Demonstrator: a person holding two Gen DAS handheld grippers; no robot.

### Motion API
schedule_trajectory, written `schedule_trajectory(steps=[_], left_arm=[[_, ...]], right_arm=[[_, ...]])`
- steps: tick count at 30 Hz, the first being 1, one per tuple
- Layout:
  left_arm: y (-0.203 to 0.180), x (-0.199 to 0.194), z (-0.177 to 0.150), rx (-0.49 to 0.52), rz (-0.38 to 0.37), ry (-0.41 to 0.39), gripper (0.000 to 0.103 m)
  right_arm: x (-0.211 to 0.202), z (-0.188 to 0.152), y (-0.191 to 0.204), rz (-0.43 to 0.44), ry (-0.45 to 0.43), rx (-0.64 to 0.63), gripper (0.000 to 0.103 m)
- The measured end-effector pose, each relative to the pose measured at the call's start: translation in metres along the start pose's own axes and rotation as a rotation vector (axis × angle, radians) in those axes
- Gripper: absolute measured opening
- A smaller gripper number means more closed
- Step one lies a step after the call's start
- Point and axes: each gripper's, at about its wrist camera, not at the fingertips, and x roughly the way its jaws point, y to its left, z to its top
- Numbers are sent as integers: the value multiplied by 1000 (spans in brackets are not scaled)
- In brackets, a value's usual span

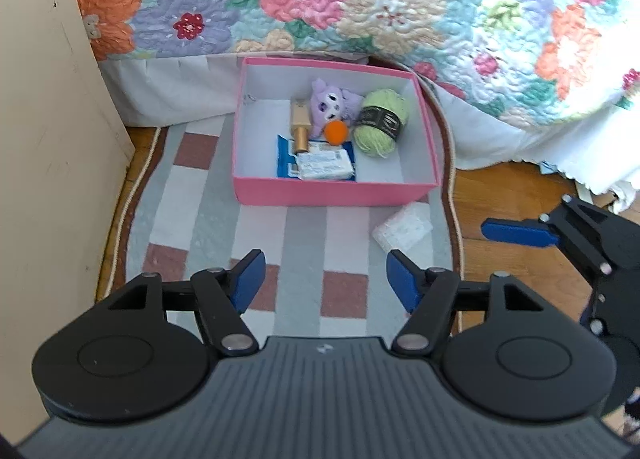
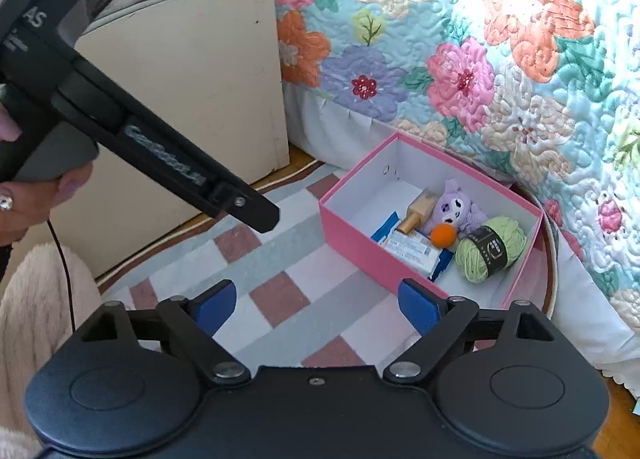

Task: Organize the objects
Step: 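Raise both tools out of the box toward the clear floss-pick box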

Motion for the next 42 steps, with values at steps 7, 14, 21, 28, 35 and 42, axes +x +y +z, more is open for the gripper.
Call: schedule_trajectory(steps=[7, 14, 21, 28, 35, 42], left_arm=[[-21, -4, -25, 25, -8, 8, 68], [-34, 26, -34, -30, -6, 0, 80], [-39, 72, -40, -36, -16, 47, 87], [-29, 120, -43, -67, -41, 86, 87], [-27, 163, -42, -93, -111, 92, 88], [-40, 197, -38, -63, -106, 67, 88]], right_arm=[[-6, -25, 2, -5, 43, -21, 92], [-11, -47, -2, 26, -11, 2, 94], [13, -65, -10, -7, 28, 12, 95], [51, -88, -18, -130, 19, -4, 95], [90, -109, -35, -192, 15, -16, 95], [117, -124, -60, -189, 8, -36, 95]])
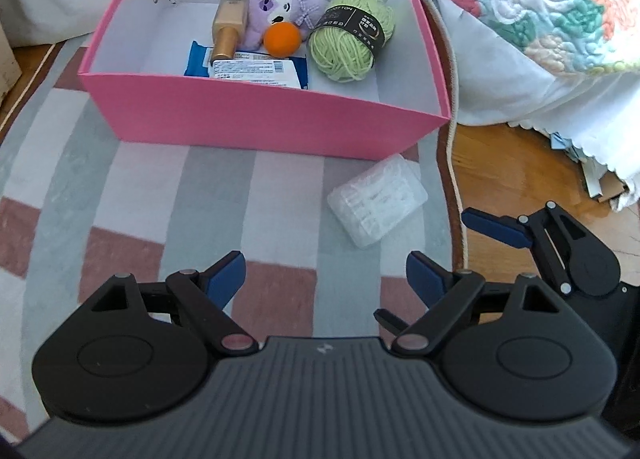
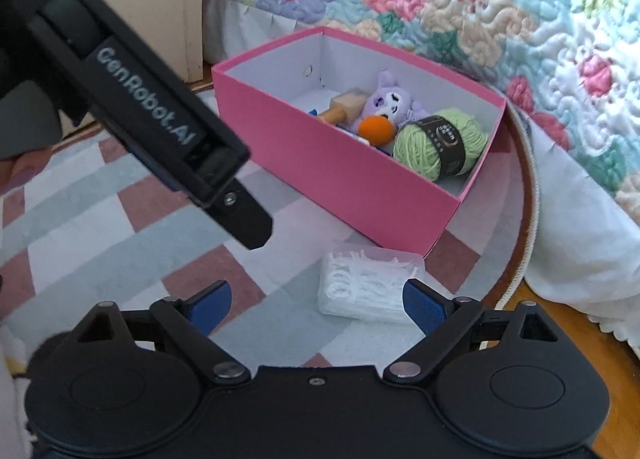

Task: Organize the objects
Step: 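Raise both tools out of the box toward the clear floss-pick box, then lower both grippers onto the clear floss-pick box and close them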

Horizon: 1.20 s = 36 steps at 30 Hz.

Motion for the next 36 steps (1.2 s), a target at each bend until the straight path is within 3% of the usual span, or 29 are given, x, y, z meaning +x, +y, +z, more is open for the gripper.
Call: schedule_trajectory(steps=[6, 15, 22, 25, 29, 35, 36], left_arm=[[3, 43, 8, -72, -66, 40, 88], [11, 80, 19, -142, -94, 38, 86], [10, 95, 17, -144, -107, 46, 81], [5, 99, 13, -92, -116, 40, 80], [-1, 98, 9, -36, -91, -9, 69], [7, 100, 8, -77, -206, -8, 41], [9, 99, 6, -89, -219, -12, 41]], right_arm=[[29, -4, -20, 0, 23, 12, 95], [60, -1, -32, -6, 62, 12, 95], [84, 0, -43, 5, 112, 22, 95], [88, -1, -50, 33, 120, 93, 95], [96, -3, -53, 50, 143, 125, 95], [99, -9, -48, 43, 151, 177, 97], [97, -10, -47, 44, 146, 195, 97]])
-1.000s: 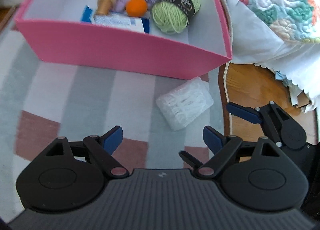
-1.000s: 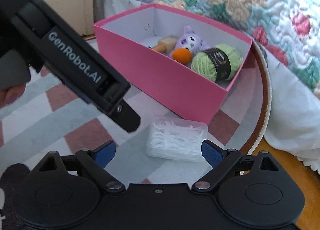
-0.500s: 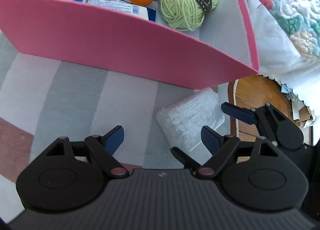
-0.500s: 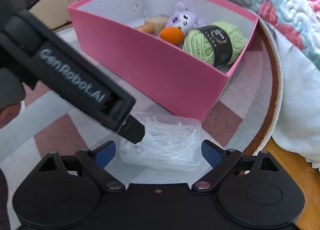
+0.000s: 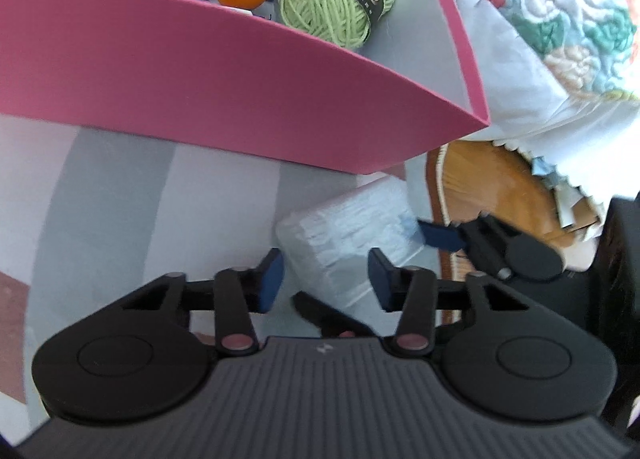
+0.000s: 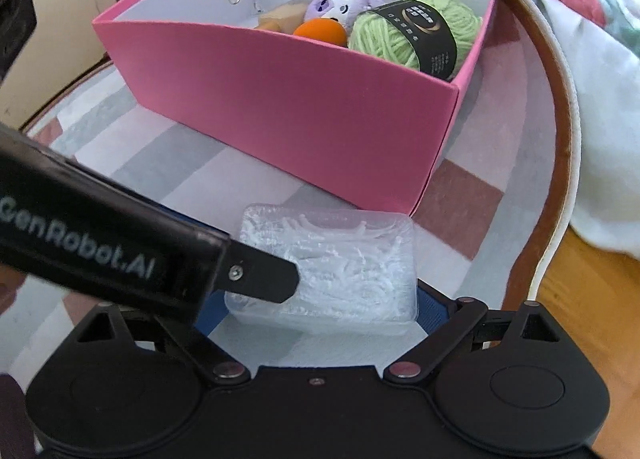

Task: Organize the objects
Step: 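Lower both grippers onto the clear floss-pick box and close them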

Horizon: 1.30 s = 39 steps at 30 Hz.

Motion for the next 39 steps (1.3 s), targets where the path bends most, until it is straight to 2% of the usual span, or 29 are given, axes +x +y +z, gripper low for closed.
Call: schedule_trajectory(steps=[3, 7, 10, 15, 21, 24, 27, 28, 29, 30, 33, 39], left_arm=[[3, -3, -7, -14, 0, -28, 41], [10, -7, -3, -36, 8, 0, 41], [19, -19, -6, -39, 29, 51, 41], [52, -51, -25, -100, 32, 99, 41], [70, -78, -34, -108, 99, 88, 43], [74, -79, -32, -100, 100, 107, 45], [74, -73, -23, -80, 96, 159, 48], [75, -72, -20, -79, 95, 161, 48], [75, -71, -19, -77, 95, 156, 48], [76, -71, -19, -83, 91, 152, 48], [79, -73, -22, -77, 78, 133, 48], [83, -70, -22, -98, 53, 108, 51]], right_arm=[[-3, -8, 9, -10, 0, 16, 97], [-8, -15, 22, -15, 11, 18, 97], [-12, -17, 28, 34, 20, 50, 97], [-16, -20, 54, 113, 18, 86, 97], [-19, -20, 89, 178, 52, 72, 97], [-20, -23, 98, 175, 52, 39, 96], [-19, -22, 93, 152, 63, 14, 90], [-24, -26, 103, 139, 71, -8, 85], [-21, -17, 93, 116, 74, -32, 83], [-20, -18, 91, 94, 76, -47, 83], [-17, -21, 81, 115, 92, -9, 83], [-16, -29, 83, 109, 38, -34, 86]])
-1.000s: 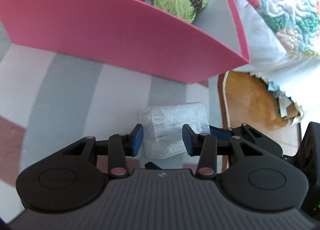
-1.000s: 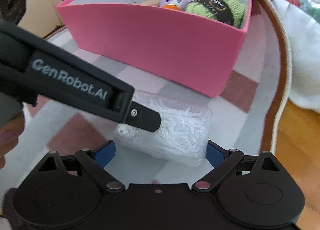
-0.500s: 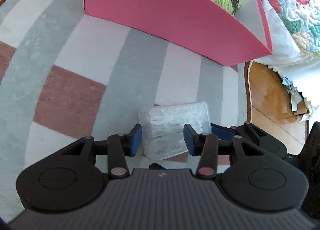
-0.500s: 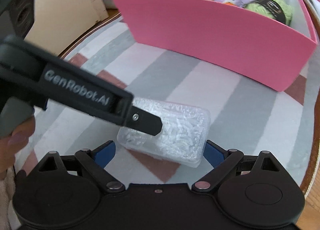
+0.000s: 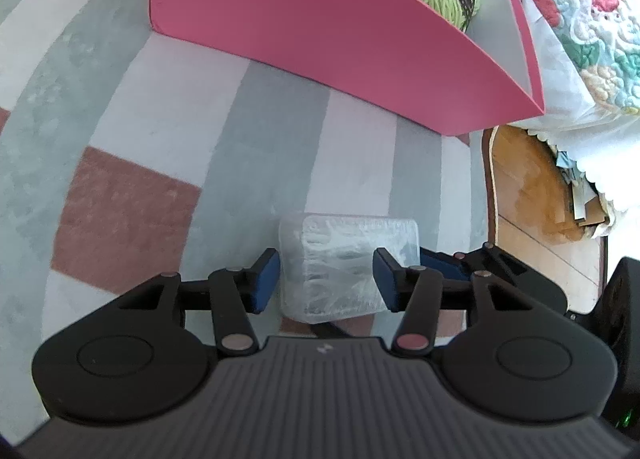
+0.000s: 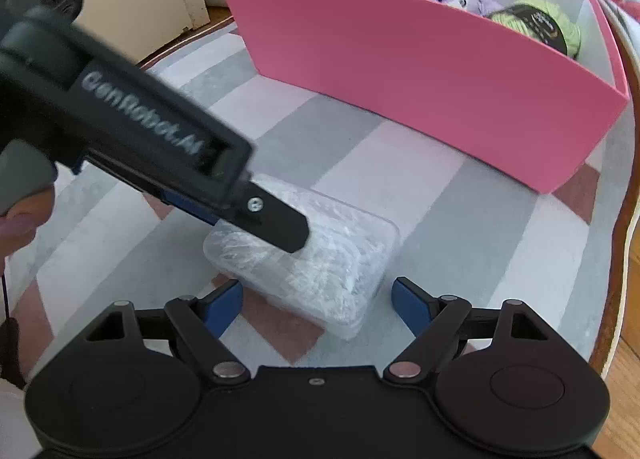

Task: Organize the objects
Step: 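Lower both grippers onto the clear floss-pick box and close them, then lift the floss-pick box with both grippers and carry it into the pink box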

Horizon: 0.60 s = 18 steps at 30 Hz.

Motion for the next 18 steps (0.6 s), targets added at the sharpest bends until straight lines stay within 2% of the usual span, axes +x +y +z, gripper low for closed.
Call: schedule_trajectory(steps=[2, 7, 14, 18], left_arm=[[-3, 2, 0, 7, 3, -10, 52], [1, -2, -2, -45, 7, 5, 50], [-17, -24, -22, 61, 78, 30, 47], [-20, -47, -40, 106, 90, 27, 47]], right_arm=[[1, 0, 2, -9, -6, -5, 85], [1, 6, 11, -74, 65, 8, 82], [-14, -5, 17, -44, 101, 24, 80], [-30, -14, 26, -39, 111, 17, 80]])
